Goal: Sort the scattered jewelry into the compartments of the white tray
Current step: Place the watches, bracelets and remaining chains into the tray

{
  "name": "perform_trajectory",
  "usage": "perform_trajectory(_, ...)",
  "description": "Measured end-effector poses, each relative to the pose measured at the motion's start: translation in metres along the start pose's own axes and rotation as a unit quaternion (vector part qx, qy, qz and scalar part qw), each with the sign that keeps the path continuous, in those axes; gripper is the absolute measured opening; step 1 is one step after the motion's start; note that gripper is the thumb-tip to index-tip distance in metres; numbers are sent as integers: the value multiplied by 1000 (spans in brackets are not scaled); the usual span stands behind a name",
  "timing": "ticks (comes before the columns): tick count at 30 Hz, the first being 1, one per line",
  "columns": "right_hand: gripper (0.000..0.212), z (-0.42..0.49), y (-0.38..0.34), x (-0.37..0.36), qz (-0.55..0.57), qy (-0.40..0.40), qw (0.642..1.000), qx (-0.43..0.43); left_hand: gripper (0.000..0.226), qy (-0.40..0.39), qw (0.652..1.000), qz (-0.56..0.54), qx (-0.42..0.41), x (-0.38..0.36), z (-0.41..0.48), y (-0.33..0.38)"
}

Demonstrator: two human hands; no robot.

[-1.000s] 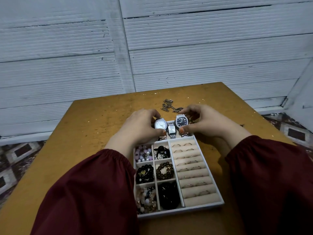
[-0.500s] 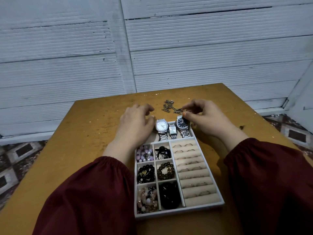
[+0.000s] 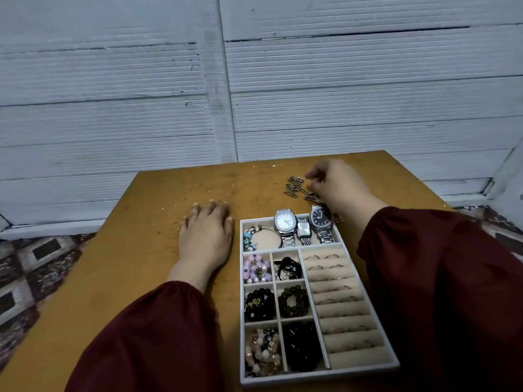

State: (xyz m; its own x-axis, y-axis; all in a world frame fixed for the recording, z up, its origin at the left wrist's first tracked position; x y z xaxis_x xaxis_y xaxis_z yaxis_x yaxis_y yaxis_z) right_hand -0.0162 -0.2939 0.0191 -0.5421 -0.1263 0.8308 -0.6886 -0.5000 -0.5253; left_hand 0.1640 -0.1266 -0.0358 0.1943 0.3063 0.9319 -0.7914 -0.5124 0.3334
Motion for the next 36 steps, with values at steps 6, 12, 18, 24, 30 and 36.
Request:
perform_trajectory(6,33,20,7,-5,-182,-66,979,-57,48,8,1000,12,15,-4,1,-1)
perform_trajectory(12,46,27,2,-7,-256,-74,958,-110,48,17,1000,16,16,-2,1,-2)
perform_trajectory(18,38,31,-2,-15,-227,-116,962,-98,47,18,1000,12,20,-2,1,-2)
perform_trajectory(24,18,37,5,-13,-136,-110,981,-80,47,20,1000,14,20,-1,1,-1)
perform_trajectory(30,14,41,5,-5,-72,-92,992,-52,48,19,1000,12,16,-2,2,-1)
perform_trajectory(36,19,36,-5,11,36,-54,998,-23,46,21,1000,13,14,-2,-2,-2)
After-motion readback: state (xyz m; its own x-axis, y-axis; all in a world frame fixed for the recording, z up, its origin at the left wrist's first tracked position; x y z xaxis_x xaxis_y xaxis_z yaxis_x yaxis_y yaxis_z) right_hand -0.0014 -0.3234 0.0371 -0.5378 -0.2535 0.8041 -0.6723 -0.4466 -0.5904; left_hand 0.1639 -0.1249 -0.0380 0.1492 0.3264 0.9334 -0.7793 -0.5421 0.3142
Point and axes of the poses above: each hand's wrist, its own z-axis towards the middle knuckle, its own x-axis out of the back of the hand, y = z × x, the point moved 4 cm from there along z, towards the middle knuckle, and after that the axes turned 3 degrees about -z, right-handed, at the moved point
